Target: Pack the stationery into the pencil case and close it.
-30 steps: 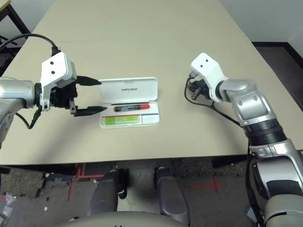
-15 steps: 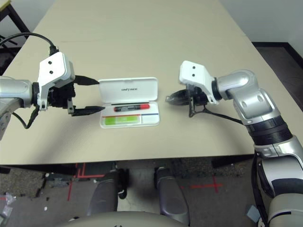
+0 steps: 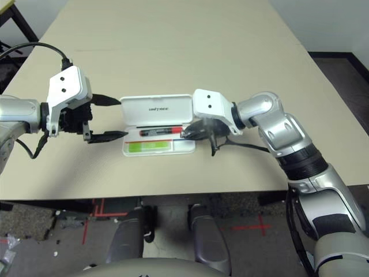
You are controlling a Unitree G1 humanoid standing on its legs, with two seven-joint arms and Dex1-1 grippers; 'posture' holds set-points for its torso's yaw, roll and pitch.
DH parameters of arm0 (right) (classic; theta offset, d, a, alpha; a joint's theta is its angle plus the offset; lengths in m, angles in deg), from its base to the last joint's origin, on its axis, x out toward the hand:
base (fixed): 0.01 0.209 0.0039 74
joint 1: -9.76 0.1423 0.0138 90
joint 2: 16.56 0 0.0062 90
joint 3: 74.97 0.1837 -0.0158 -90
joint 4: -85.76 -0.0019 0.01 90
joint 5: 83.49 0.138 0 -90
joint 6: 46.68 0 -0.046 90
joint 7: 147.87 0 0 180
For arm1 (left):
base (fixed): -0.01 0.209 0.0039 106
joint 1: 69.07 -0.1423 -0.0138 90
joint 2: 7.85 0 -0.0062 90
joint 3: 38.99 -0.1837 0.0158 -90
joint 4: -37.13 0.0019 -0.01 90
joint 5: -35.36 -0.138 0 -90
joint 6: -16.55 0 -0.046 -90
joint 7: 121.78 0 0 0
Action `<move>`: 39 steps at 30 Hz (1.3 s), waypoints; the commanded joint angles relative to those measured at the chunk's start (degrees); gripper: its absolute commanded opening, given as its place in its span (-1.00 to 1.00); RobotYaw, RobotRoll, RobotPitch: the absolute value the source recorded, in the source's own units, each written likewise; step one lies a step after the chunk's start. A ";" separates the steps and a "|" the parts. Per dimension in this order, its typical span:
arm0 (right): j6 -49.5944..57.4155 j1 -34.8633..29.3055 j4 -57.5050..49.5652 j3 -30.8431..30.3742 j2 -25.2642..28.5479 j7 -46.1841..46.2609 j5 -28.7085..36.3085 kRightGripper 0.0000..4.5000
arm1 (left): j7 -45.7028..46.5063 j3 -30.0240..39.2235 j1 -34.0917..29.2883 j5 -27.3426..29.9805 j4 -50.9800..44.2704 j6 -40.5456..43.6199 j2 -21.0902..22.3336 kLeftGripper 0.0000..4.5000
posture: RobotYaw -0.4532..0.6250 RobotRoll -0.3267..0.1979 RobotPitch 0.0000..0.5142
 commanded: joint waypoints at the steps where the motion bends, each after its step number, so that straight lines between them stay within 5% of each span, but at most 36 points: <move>1: -1.58 -1.12 1.15 -1.64 -0.80 0.56 -1.60 -0.85 | 0.24 -0.81 -0.58 -0.02 -1.00 0.50 0.28 1.00 | -0.30 0.25 -0.32; 12: -3.84 -2.94 3.09 -3.44 -3.31 2.33 -4.66 -0.85 | 0.17 -0.26 -0.68 -0.55 0.11 -0.21 1.31 1.00 | -0.30 0.25 -0.32; 24: 2.94 -2.51 1.40 3.88 -0.42 -0.72 2.85 0.98 | 0.37 0.40 -1.28 -0.72 0.59 -0.45 1.68 1.00 | -0.29 0.25 -0.31; 39: 15.50 -17.31 1.84 25.58 12.96 -3.48 20.38 0.98 | 1.12 2.16 -4.05 -1.72 7.15 -4.49 2.06 1.00 | -0.34 0.25 -0.31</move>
